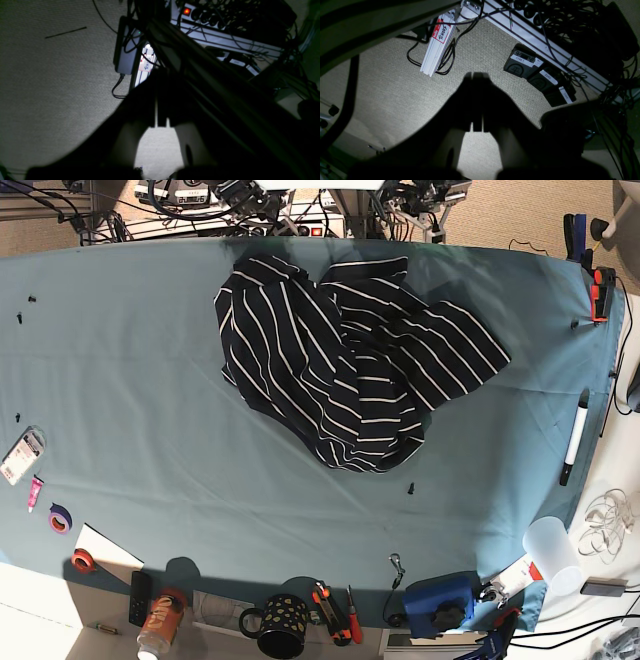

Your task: Layout the t-shirt on the table in an organized manner, then fold the t-shirt properly

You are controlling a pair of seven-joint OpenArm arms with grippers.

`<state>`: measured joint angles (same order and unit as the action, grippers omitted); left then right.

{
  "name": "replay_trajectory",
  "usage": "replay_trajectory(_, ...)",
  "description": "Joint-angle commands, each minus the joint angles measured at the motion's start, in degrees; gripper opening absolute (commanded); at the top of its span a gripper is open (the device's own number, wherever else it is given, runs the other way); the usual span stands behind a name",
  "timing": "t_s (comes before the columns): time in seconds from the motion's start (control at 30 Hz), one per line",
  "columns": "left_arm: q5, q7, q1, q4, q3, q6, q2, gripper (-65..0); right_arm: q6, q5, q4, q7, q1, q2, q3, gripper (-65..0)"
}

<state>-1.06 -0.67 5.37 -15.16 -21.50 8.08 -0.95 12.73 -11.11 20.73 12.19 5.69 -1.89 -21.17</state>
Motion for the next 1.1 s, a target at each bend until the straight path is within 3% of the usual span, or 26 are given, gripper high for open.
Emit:
replay_trajectory(0.0,0.1,-0.5,0.6,-0.8,-0.1,0.7,-0.3,-65.0,0.3,-0.1,0.3,0.3,0.0,0.0,-0.2,-65.0)
replay_trajectory(1.07,0.0,-0.5,3.5,-5.4,-0.1,0.7,0.2,-65.0,0.3,-0.1,0.3,1.5,0.0,0.0,-0.2,-65.0)
